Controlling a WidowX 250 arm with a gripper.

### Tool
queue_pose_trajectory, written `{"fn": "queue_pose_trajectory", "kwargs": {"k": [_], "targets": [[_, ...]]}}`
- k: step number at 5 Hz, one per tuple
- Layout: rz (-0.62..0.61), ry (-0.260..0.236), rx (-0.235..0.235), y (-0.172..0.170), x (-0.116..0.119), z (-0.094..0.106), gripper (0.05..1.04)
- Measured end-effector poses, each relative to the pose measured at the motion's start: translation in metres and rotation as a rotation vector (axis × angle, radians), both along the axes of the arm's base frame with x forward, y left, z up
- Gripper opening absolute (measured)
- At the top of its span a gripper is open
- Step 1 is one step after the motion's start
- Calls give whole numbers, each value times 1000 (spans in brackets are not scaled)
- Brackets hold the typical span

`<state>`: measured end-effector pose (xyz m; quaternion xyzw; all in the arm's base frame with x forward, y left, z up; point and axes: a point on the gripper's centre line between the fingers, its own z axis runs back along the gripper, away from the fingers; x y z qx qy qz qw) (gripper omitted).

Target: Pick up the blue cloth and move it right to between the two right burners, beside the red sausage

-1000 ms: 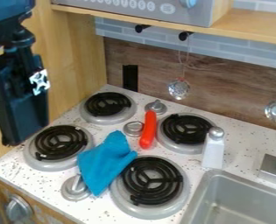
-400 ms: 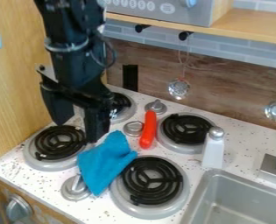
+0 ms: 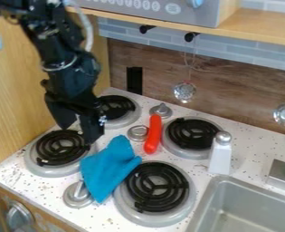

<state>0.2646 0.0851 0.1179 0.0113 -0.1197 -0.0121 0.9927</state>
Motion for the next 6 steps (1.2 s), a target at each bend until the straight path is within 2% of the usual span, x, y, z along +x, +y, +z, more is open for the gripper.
{"fn": "queue_pose_trajectory", "kwargs": {"k": [1,2,4,6], "targets": [[44,-9,3,11,8,-15,1002],[131,-66,4,15,16,-28,1002],[289,-10,-25,22,29,-64,1002],[311,40,-31,19,47,-89,1002]]}}
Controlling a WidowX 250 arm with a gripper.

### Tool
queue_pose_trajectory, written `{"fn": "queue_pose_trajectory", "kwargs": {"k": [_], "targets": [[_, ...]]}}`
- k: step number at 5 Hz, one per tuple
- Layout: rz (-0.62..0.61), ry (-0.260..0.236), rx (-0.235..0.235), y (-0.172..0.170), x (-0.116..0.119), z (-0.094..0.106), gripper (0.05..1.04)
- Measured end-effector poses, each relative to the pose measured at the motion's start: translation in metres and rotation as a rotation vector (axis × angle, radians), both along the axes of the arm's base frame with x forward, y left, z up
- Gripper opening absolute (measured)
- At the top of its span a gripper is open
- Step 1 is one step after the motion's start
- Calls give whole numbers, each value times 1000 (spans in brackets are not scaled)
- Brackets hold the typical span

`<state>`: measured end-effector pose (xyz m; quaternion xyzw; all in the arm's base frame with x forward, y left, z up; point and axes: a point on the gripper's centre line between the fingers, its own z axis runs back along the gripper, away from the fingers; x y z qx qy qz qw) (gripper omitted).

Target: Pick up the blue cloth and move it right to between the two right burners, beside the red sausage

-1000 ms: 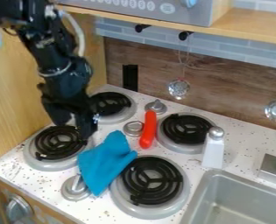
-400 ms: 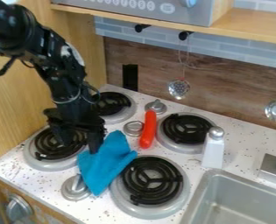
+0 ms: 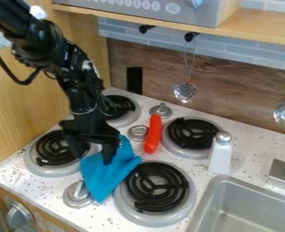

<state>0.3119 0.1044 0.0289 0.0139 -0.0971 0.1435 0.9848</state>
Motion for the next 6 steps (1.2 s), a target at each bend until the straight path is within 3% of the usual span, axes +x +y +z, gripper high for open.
{"fn": "queue_pose_trajectory", "kwargs": {"k": [2,4,5,6], "targets": [[24,46,-1,-2,14,-21,948],[67,93,13,-4,13,-32,383],[53,110,24,-8,9,-35,204],[28,126,21,-16,-5,-35,146]]}}
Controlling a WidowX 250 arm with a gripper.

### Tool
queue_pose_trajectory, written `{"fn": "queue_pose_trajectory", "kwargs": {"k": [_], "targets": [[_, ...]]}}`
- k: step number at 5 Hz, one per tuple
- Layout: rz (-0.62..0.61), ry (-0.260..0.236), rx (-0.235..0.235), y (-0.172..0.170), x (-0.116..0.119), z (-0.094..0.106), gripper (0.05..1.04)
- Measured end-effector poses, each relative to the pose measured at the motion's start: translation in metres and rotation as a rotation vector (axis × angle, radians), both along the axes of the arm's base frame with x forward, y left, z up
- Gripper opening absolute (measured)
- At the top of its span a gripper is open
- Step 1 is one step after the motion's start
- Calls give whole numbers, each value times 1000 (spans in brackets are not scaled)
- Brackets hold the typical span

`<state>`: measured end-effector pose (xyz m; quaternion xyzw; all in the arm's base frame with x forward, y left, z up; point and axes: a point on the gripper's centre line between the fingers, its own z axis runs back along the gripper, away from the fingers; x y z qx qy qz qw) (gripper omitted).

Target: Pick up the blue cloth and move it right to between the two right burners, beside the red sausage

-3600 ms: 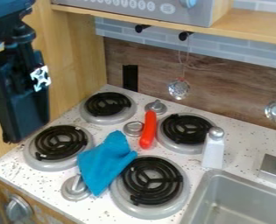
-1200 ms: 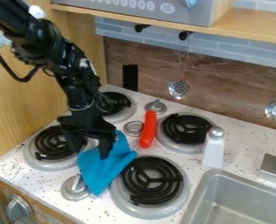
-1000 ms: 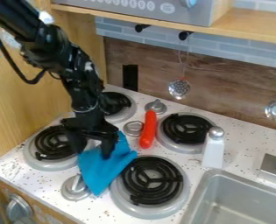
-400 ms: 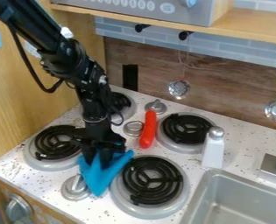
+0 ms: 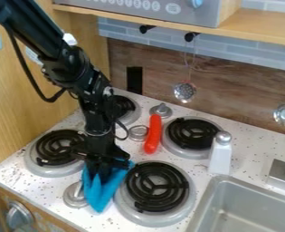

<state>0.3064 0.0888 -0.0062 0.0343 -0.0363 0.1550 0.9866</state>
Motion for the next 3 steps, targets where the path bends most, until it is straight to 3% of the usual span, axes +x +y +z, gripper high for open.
{"fn": "queue_pose_trajectory", "kwargs": {"k": [3], "targets": [[-226,-8,-2,-65,-39,12,140]]}}
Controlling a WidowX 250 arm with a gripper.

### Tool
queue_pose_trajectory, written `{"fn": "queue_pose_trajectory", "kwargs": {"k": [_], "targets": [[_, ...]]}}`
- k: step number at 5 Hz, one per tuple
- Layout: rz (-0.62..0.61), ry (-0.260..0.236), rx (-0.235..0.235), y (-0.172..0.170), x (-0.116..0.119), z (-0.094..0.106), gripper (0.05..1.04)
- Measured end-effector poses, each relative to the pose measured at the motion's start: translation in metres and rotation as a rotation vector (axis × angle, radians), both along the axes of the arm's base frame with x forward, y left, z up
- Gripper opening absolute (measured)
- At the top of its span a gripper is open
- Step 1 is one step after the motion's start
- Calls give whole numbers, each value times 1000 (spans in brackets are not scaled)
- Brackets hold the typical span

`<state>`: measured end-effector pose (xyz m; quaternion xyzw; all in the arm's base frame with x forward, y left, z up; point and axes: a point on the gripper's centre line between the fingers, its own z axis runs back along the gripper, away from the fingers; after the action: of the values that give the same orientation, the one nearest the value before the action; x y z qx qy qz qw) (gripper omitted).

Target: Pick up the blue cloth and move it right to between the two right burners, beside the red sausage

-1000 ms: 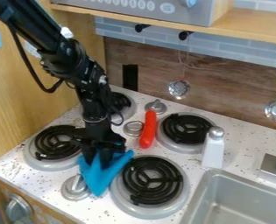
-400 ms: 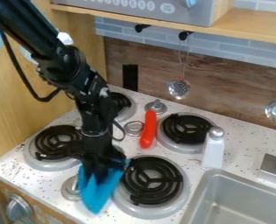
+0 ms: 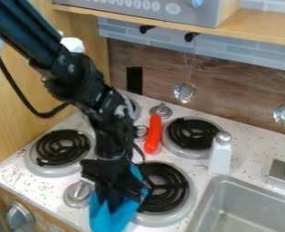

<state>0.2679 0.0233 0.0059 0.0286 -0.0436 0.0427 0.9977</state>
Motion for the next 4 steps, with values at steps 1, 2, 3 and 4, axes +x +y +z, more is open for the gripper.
{"fn": "queue_pose_trajectory", "kwargs": {"k": [1,2,3,4], "targets": [[-82,-10,-1,-24,-3,3,140],[-154,-24,-8,-51,-3,6,140],[-166,-44,-21,-64,6,15,140],[-147,-82,-26,-68,27,25,140]]}}
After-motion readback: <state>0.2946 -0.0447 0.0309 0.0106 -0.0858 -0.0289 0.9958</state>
